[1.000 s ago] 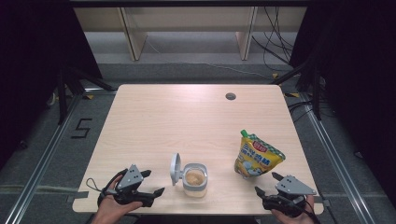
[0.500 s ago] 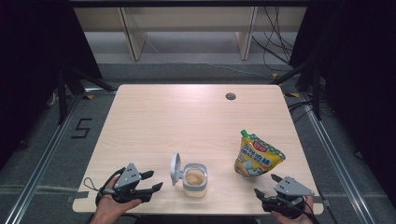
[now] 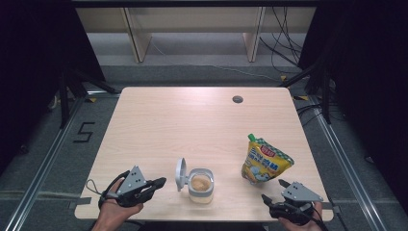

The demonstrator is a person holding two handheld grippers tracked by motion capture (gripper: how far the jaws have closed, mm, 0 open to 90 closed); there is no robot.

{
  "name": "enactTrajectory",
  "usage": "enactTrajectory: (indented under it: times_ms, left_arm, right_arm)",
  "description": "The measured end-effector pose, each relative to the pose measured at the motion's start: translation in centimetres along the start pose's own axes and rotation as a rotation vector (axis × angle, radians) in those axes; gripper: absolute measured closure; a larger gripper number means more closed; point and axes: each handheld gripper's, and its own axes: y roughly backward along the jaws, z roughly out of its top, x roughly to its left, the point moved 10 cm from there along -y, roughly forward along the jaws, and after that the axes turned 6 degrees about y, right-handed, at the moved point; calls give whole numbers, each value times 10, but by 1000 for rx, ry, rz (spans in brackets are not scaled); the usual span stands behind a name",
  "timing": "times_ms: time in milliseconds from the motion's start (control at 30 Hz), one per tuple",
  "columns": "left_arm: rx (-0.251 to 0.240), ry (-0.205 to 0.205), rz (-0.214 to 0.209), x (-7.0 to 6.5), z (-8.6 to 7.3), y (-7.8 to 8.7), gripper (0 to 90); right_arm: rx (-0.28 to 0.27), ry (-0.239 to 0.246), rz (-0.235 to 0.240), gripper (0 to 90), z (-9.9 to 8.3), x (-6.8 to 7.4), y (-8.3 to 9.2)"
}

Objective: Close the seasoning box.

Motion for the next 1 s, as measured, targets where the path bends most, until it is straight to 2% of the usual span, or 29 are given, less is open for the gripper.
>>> enactTrajectory:
  times_ms: [33, 167, 200, 233, 400, 433, 467, 533, 567, 700, 767, 833, 867, 900, 1000]
  left_arm:
    - [1, 15, 6, -1, 1, 0, 891]
    - [-13, 19, -15, -8, 12, -2, 891]
    - [-16, 0, -17, -8, 14, -3, 891]
    - [-17, 9, -20, -11, 15, -3, 891]
    - [-27, -14, -35, -14, 23, -5, 891]
    - [-29, -13, -36, -15, 24, -5, 891]
    - [-29, 6, -36, -17, 24, -5, 891]
    - [-38, -21, -49, -18, 28, -5, 890]
    - [-41, -3, -49, -20, 29, -6, 891]
    - [-38, -37, -56, -25, 32, -6, 891]
    - [-40, -26, -59, -27, 33, -7, 891]
    - [-44, -55, -69, -28, 35, -8, 890]
    - [-46, -55, -74, -29, 36, -9, 890]
    - [-43, -25, -75, -31, 35, -9, 890]
    - [-40, -34, -75, -32, 36, -11, 891]
  right_arm:
    - [0, 1, 4, 235, 0, 0, 0]
    - [4, -8, 12, 236, 0, 2, 0]
    - [4, -8, 11, 237, 0, 2, 0]
    - [4, -7, 12, 237, 0, 2, 0]
    - [3, 12, -1, 237, -1, 0, -1]
    - [12, -3, 12, 237, -1, 2, -1]
    - [13, -1, 13, 237, -1, 2, -1]
    - [12, 0, 11, 237, -1, 2, -1]
    - [12, 0, 11, 237, -1, 2, -1]
    - [12, 0, 10, 237, -1, 2, -1]
    - [11, 1, 10, 237, -1, 2, -1]
    - [13, 1, 12, 237, -1, 2, -1]
    - [13, 1, 12, 237, -1, 2, -1]
    - [13, 1, 13, 238, -1, 2, -1]
    - [13, 2, 10, 238, -1, 2, -1]
